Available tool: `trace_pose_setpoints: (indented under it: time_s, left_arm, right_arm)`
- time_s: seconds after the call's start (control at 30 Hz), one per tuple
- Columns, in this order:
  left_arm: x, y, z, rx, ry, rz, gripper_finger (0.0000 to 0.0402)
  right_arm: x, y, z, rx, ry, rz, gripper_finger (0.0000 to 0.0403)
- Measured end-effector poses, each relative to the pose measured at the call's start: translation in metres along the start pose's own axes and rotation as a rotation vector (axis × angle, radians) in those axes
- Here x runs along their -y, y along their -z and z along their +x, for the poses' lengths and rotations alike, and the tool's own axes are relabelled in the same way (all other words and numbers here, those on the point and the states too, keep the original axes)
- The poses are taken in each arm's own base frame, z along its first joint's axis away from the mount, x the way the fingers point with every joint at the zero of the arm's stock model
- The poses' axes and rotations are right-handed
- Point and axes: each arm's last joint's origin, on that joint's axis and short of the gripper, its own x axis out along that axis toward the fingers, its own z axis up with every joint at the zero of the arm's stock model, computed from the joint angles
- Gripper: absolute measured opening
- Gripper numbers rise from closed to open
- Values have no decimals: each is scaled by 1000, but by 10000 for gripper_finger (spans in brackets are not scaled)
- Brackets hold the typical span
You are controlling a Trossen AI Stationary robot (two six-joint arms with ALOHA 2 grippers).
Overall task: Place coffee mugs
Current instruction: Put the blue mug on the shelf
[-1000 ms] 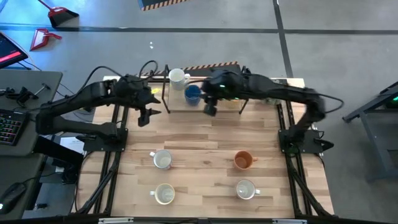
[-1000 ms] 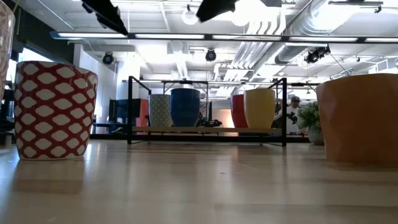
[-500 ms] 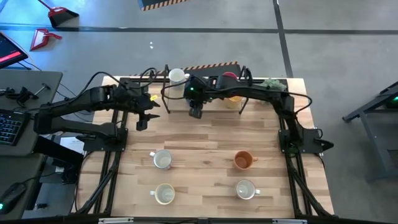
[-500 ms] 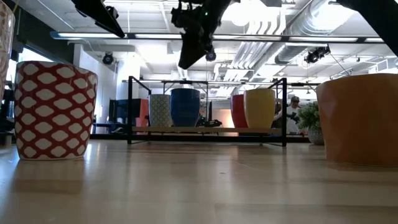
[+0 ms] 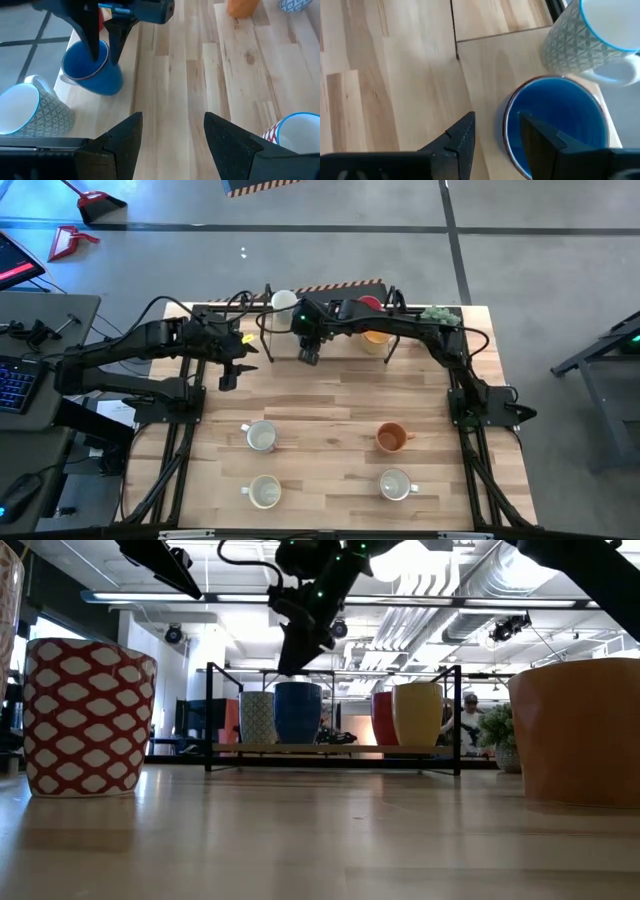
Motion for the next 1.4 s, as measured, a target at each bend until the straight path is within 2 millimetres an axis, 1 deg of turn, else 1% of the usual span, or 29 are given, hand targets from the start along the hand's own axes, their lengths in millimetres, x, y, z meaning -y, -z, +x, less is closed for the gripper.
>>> trace_pose_setpoints:
  time_s: [0.33, 0.5, 0.83, 1.07, 1.2, 1.27, 1.4]
  left_arm:
    - [0, 0, 0, 0, 0, -2, 200]
    - [0, 0, 0, -1, 1, -2, 200]
    - [0, 0, 0, -1, 1, -1, 200]
    - [0, 0, 0, -1, 0, -1, 200]
    - [0, 0, 0, -2, 1, -1, 200]
    - [0, 0, 0, -5, 2, -1, 200]
    - [1, 2, 0, -24, 7, -2, 200]
  right_arm:
    - [16, 4, 8, -22, 19, 3, 130]
    - [20, 5, 11, -28, 16, 1, 130]
    - [19, 5, 12, -26, -3, 6, 130]
    - [9, 5, 21, -24, -40, 5, 130]
    - [7, 4, 25, -19, -45, 2, 113]
    - [5, 5, 29, -25, -46, 2, 97]
    - [6, 4, 29, -18, -40, 2, 61]
